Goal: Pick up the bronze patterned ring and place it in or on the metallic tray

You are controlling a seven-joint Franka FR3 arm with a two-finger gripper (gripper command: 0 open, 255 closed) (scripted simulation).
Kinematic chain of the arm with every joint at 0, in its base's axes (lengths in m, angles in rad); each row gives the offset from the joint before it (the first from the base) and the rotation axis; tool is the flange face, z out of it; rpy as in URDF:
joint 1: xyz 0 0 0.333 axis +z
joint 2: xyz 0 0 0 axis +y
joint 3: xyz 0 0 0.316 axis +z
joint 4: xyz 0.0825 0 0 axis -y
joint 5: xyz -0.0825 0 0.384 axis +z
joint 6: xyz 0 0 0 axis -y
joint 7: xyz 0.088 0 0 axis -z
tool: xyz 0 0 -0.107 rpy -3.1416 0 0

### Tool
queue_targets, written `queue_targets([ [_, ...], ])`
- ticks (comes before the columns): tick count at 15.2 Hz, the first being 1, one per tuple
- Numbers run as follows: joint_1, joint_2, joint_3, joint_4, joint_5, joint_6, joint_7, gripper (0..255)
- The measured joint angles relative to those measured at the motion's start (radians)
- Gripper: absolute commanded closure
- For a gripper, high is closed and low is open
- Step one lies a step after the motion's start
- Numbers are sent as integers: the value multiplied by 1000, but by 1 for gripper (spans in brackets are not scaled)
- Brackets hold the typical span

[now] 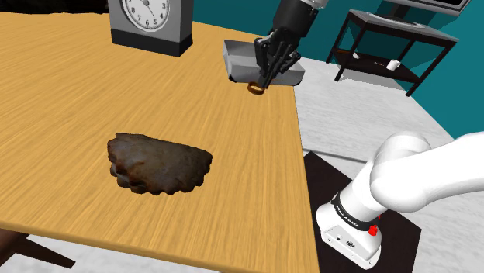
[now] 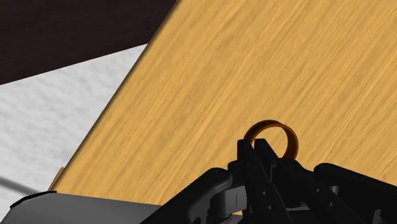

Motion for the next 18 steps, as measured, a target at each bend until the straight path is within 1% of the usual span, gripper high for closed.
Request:
queue_targets([
  [4,-1,12,-4,60,-6,-47,13,255],
  [5,-1,12,-4,61,-6,-47,13,0],
  [6,-1,12,-4,61,-6,-47,13,0],
  [8,-14,72,42,115,-51,-46,53,0],
  [10,-33,172,117,201,-126,-46,125,0],
  [12,-55,274,193,286,-219,-59,202,0],
  [13,-61,314,217,320,-253,-67,230,0],
  [15,-65,337,234,329,-279,-61,251,0],
  [18,-65,338,239,295,-285,-29,255,0],
])
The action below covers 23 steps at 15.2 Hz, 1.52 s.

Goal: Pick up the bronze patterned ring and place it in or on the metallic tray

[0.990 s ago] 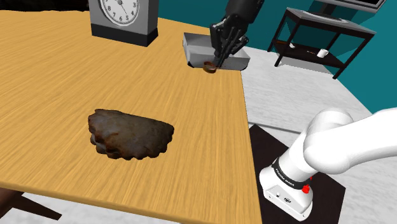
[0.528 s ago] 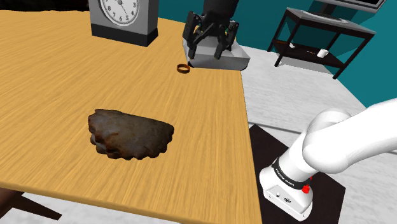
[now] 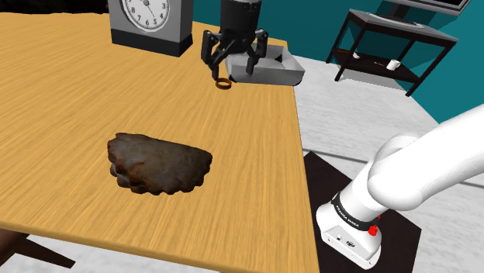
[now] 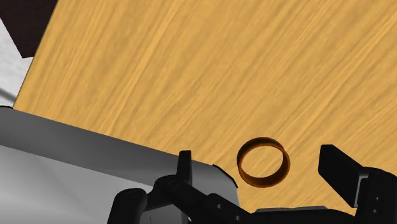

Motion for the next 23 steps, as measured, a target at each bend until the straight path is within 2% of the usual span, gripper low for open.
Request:
queue_targets([
  [3,1,-1,2,-42,1,41,1,0],
  [9,1,-2,2,-51,1,49,0,0],
  [10,1,-2,2,-51,1,49,0,255],
  [19,1,-2,2,-51,1,49,0,255],
  [20,1,-2,2,-51,1,49,0,0],
  [21,1,-2,2,-51,1,49,0,0],
  [23,-18,13,-19,-13,46,39,50,0],
])
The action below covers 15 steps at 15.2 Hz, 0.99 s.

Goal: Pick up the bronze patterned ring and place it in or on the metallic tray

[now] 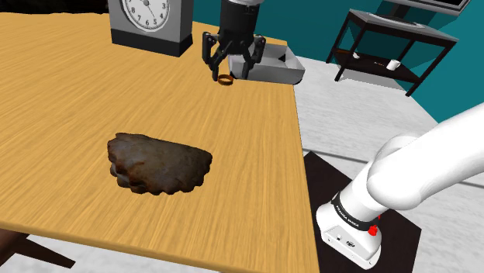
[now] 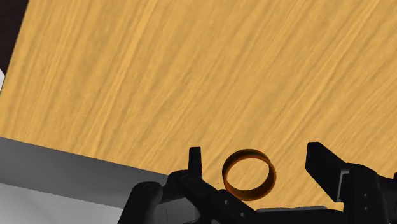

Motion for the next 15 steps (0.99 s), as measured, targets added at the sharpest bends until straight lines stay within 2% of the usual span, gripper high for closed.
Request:
queue_targets([
  [2,-26,12,-34,39,61,-9,59,0],
  [4,-32,13,-42,34,85,3,84,0],
  [10,-30,16,-35,-35,97,78,90,0],
  [15,-29,14,-35,-44,98,88,89,0],
])
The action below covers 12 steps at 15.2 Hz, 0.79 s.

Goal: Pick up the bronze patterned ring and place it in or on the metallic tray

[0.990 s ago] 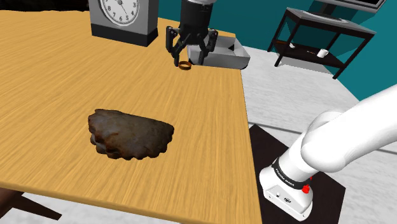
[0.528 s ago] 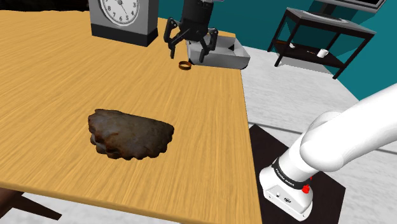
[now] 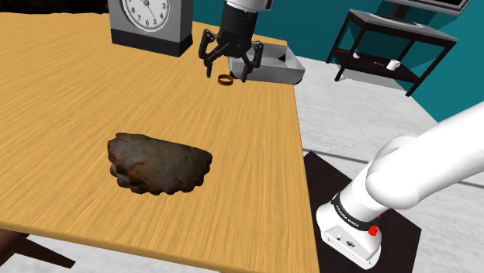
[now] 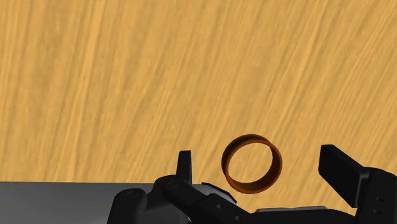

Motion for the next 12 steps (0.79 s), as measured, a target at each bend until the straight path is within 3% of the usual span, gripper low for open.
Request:
queue_targets([
  [1,0,-1,0,-1,0,0,0,0],
  [2,0,0,0,0,0,0,0,255],
  [12,-1,-4,-2,0,-1,-2,0,255],
])
